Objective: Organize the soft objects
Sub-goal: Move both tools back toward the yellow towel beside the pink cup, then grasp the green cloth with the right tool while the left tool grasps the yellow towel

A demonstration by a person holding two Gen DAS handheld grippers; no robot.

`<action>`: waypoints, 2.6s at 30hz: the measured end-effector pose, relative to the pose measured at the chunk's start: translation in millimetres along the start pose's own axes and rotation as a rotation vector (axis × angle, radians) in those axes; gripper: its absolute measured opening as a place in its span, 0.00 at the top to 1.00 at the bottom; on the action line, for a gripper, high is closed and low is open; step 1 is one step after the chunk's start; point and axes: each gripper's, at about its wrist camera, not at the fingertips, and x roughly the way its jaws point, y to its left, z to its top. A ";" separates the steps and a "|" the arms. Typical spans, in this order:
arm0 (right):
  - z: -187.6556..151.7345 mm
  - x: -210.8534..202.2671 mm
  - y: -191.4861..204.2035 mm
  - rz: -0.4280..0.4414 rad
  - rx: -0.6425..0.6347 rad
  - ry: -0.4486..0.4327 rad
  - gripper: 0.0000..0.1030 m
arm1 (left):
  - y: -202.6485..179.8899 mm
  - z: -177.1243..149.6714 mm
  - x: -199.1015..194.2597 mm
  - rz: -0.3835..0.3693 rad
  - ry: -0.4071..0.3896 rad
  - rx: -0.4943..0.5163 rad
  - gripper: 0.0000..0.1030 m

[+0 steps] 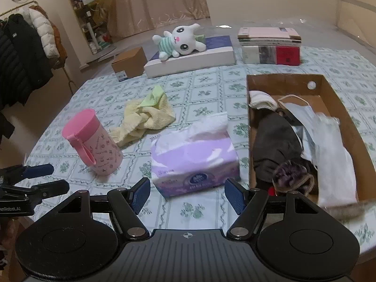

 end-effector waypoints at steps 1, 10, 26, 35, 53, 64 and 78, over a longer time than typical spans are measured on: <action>2.1 2.1 1.5 0.000 -0.008 0.000 0.32 | 4.6 0.4 -1.2 0.005 -0.004 -0.001 0.19; 20.9 24.1 14.6 -0.006 -0.080 0.002 0.32 | 46.9 12.3 -11.6 0.035 -0.011 0.052 0.19; 74.5 71.6 41.9 -0.010 -0.265 -0.011 0.32 | 144.6 74.1 -19.7 0.067 -0.052 0.145 0.19; 104.1 109.6 61.8 0.009 -0.408 0.006 0.32 | 192.5 119.7 27.0 0.076 -0.026 0.197 0.19; 150.9 224.2 85.4 0.082 -0.654 0.090 0.33 | 223.2 156.4 144.2 -0.080 0.053 0.261 0.19; 151.3 295.5 91.9 0.072 -0.762 0.130 0.55 | 219.5 146.1 209.3 -0.163 0.102 0.271 0.19; 155.2 294.7 84.1 0.024 -0.737 0.084 1.00 | 216.9 137.2 234.6 -0.197 0.162 0.257 0.19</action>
